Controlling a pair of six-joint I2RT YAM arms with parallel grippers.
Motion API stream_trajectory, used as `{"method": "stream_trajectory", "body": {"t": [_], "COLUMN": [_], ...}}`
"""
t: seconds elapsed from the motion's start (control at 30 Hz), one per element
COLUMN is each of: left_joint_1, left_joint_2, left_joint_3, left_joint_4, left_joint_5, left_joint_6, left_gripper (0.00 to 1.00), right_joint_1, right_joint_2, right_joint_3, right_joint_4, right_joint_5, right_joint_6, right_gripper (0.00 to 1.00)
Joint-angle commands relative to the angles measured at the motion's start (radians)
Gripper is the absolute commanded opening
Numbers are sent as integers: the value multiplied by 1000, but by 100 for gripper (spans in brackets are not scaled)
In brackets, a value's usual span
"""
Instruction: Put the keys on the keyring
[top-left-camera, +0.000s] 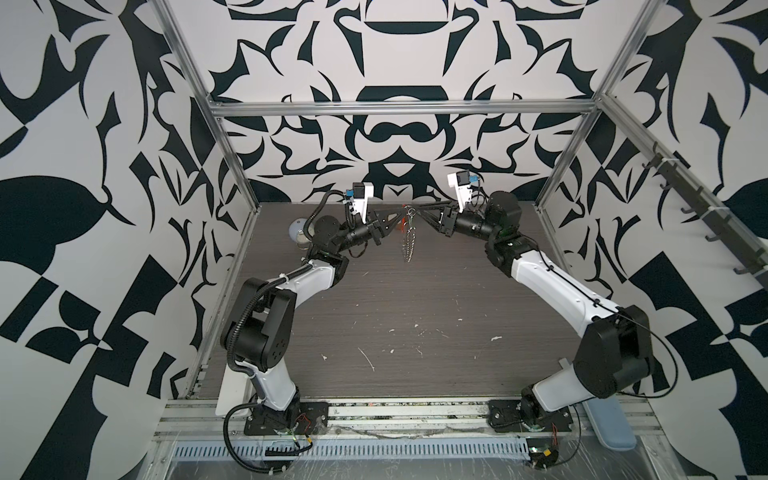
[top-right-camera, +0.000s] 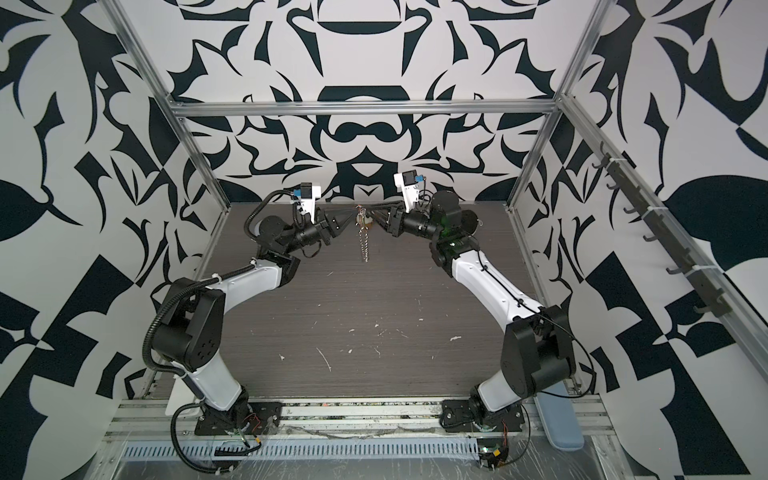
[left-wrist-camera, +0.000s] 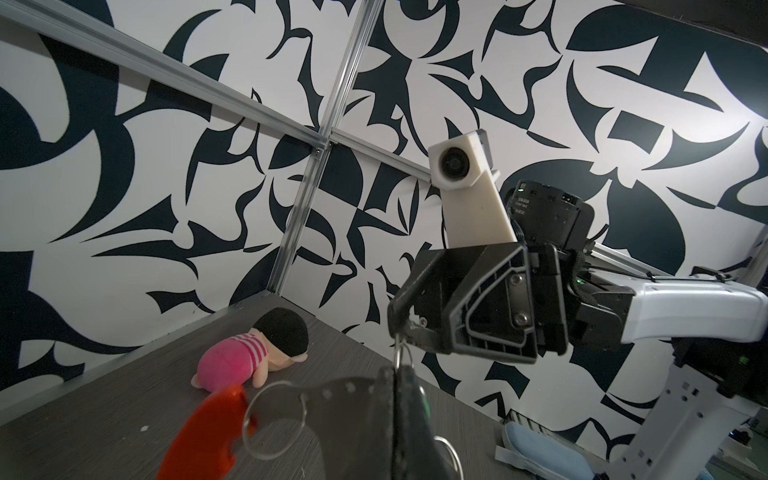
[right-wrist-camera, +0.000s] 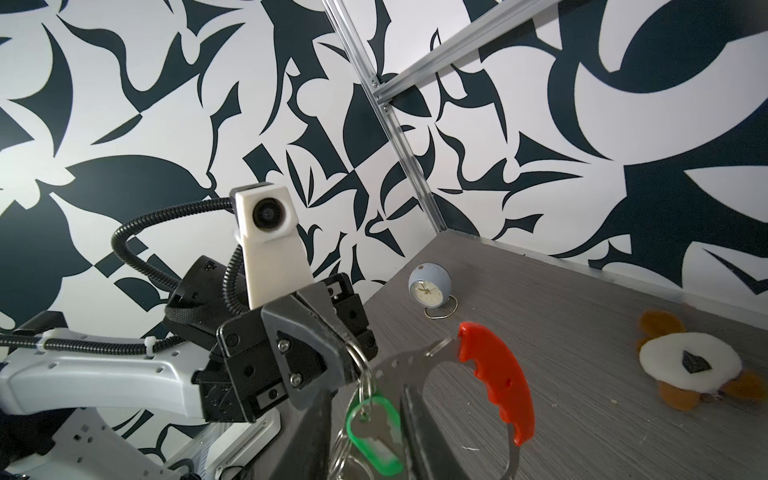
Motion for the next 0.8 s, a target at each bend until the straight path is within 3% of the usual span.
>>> {"method": "stream_trajectory", "body": {"t": [0.0, 0.3, 0.53, 0.77], "left_joint_1": [3, 3, 3, 3], "left_joint_2": [-14, -17, -4, -1], "left_joint_3": [38, 45, 54, 58], "left_joint_4": [63, 55, 70, 70], "left_joint_5": [-15, -15, -15, -14], "left_joint_6": [-1, -2, -21, -25], "left_gripper": [0, 0, 0, 0], "right_joint_1": [-1, -1, -1, -1], "right_joint_2": [9, 32, 32, 41], "right_joint_3": [35, 40, 29, 40], "right_joint_4": [66, 120, 128, 133], "right_joint_5": [-21, -46, -44, -48], "right_joint_6": [31, 76, 80, 80], "right_gripper": [31, 31, 18, 23]}}
